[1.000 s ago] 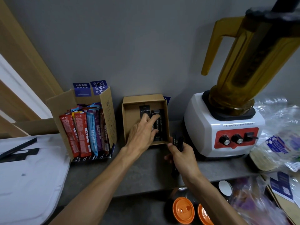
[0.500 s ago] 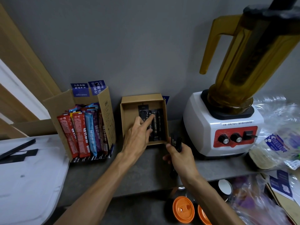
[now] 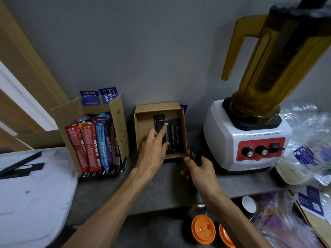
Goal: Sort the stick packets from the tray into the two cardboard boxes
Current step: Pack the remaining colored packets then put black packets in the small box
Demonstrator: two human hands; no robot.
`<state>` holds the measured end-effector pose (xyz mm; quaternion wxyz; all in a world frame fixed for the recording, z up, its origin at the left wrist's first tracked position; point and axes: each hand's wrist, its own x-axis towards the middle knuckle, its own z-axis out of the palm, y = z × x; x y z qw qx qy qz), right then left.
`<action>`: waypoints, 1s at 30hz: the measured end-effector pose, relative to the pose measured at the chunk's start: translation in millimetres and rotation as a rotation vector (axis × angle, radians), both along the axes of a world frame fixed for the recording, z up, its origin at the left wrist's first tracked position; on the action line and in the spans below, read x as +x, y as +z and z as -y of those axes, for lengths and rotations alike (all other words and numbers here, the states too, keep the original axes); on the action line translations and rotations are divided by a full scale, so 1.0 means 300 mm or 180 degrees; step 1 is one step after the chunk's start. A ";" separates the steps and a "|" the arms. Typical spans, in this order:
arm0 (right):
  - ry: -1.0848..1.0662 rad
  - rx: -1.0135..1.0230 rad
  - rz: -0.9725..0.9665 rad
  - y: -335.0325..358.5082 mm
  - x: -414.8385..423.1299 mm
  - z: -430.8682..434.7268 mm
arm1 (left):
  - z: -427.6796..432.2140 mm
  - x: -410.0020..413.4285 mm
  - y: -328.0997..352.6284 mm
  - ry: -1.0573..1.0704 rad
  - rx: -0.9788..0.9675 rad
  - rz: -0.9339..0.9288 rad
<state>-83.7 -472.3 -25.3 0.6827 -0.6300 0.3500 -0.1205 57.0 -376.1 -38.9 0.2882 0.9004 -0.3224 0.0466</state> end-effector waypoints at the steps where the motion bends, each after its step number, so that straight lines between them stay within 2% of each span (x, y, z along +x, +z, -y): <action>1: -0.0042 0.0007 0.0015 -0.002 -0.004 0.000 | 0.001 -0.002 0.002 -0.0019 0.0045 0.0070; 5: -0.0058 -0.0033 0.0062 -0.001 -0.020 0.000 | 0.019 0.000 0.007 -0.0178 0.0615 0.0419; 9: 0.0033 -0.0027 0.0120 0.014 -0.030 -0.011 | 0.029 -0.011 0.028 -0.0237 0.0618 0.0191; 12: 0.0147 0.0023 0.0477 0.064 -0.067 -0.015 | -0.023 -0.074 0.087 -0.0179 -0.0300 -0.0284; 15: 0.0874 0.0226 0.0785 0.118 -0.107 -0.024 | -0.111 -0.176 0.176 -0.0249 -0.1235 -0.1303; 17: 0.1473 0.0303 0.0875 0.138 -0.118 -0.046 | -0.165 -0.235 0.236 -0.0644 -0.1511 -0.1965; 19: 0.1777 0.0231 0.0898 0.143 -0.119 -0.061 | -0.207 -0.265 0.278 -0.0827 -0.1599 -0.2242; 26: 0.1913 0.0312 0.0728 0.153 -0.109 -0.085 | -0.265 -0.271 0.290 -0.0575 -0.1296 -0.2053; 28: 0.1832 0.0372 0.0597 0.151 -0.104 -0.080 | -0.249 -0.233 0.304 -0.0158 -0.1519 -0.1876; 30: 0.1552 0.0273 0.0437 0.134 -0.100 -0.070 | -0.202 -0.141 0.315 0.0295 -0.1472 -0.1478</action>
